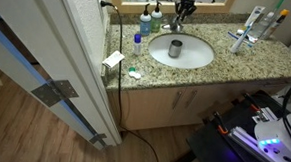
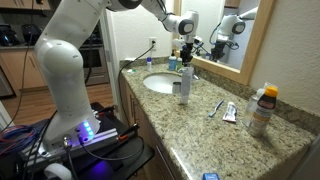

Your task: Close the tap

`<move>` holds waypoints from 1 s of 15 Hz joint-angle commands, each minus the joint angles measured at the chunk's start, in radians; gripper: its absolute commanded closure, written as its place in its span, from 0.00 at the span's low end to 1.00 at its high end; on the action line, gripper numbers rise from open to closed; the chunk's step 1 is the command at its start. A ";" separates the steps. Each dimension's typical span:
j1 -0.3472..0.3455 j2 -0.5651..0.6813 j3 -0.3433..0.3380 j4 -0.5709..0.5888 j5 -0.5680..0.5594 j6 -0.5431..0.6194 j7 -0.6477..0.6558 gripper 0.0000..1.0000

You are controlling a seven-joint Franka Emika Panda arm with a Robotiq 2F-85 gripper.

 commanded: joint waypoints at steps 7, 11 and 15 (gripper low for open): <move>-0.005 -0.103 -0.004 -0.055 -0.021 -0.298 0.003 0.25; -0.029 -0.272 -0.006 -0.146 -0.004 -0.281 -0.063 0.01; -0.029 -0.298 -0.018 -0.107 -0.017 -0.292 -0.078 0.00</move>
